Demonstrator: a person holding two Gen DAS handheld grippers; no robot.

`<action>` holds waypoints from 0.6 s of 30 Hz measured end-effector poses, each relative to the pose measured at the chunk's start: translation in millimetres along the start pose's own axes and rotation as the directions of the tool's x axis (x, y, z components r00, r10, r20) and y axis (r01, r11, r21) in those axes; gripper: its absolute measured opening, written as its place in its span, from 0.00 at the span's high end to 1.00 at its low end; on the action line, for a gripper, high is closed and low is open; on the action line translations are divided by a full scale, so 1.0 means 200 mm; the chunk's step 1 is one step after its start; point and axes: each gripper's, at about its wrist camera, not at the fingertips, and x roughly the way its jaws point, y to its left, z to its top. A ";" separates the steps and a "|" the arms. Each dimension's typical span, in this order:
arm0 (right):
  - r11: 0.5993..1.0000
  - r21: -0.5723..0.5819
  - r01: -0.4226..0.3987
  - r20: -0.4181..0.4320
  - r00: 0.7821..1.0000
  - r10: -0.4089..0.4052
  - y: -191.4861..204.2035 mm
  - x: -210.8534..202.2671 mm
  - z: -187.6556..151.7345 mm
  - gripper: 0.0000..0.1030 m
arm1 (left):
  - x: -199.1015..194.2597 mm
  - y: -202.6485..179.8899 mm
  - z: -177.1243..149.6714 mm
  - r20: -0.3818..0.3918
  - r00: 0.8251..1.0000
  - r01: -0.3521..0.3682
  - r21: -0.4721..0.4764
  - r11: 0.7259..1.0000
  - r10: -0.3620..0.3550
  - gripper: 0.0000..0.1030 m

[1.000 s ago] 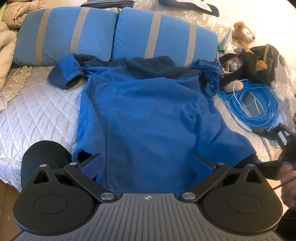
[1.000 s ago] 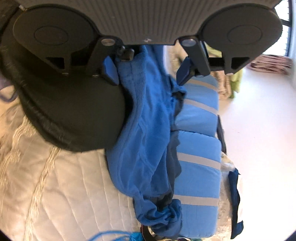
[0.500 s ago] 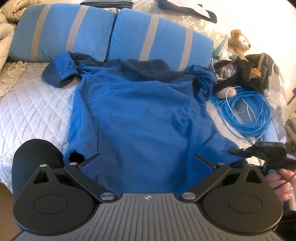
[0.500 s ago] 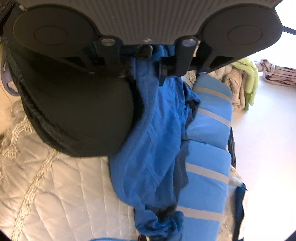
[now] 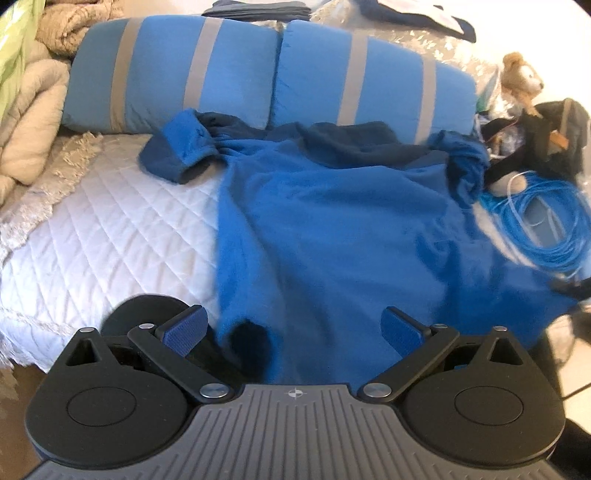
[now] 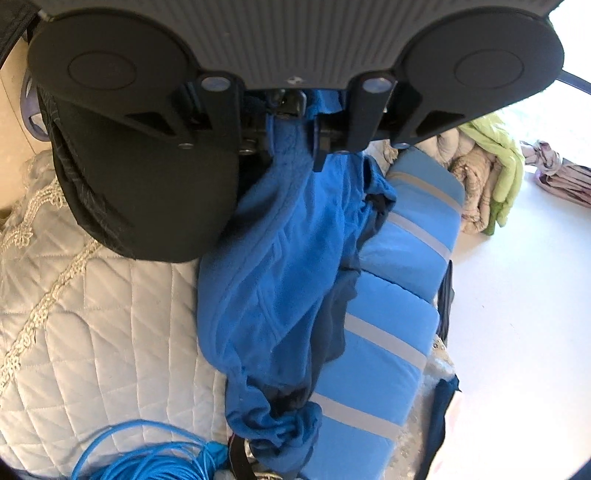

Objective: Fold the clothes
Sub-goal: 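Close the right gripper on the hoodie hem while the left gripper grasps the hem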

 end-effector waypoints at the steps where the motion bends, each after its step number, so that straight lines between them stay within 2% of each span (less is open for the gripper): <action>1: 1.000 0.001 -0.004 0.005 1.000 0.004 0.00 -0.01 0.00 0.81 | 0.02 0.01 0.01 0.003 1.000 -0.004 0.007 1.000 0.004 0.03; 4: 1.000 0.002 -0.004 0.015 1.000 0.004 0.00 -0.02 0.01 0.81 | 0.08 0.05 0.02 -0.004 1.000 -0.023 0.006 1.000 0.023 0.05; 5: 1.000 0.007 -0.003 0.016 1.000 0.003 0.00 -0.02 0.01 0.81 | 0.11 0.06 0.03 -0.015 1.000 -0.025 -0.001 1.000 0.025 0.10; 7: 1.000 0.020 -0.005 0.017 1.000 0.004 -0.01 -0.02 0.01 0.81 | 0.17 0.09 0.04 -0.052 0.998 -0.024 -0.020 1.000 0.023 0.13; 9: 1.000 0.022 -0.005 0.018 1.000 0.004 -0.02 -0.02 0.01 0.81 | 0.22 0.13 0.04 -0.085 0.996 -0.016 -0.048 0.999 0.012 0.14; 11: 1.000 0.025 -0.004 0.019 1.000 0.004 -0.02 -0.02 0.01 0.81 | 0.26 0.17 0.03 -0.111 0.994 -0.009 -0.081 0.997 0.000 0.21; 18: 0.999 0.033 -0.001 0.020 1.000 0.000 -0.04 -0.03 0.02 0.81 | 0.31 0.24 0.02 -0.129 0.990 0.029 -0.170 0.985 -0.051 0.37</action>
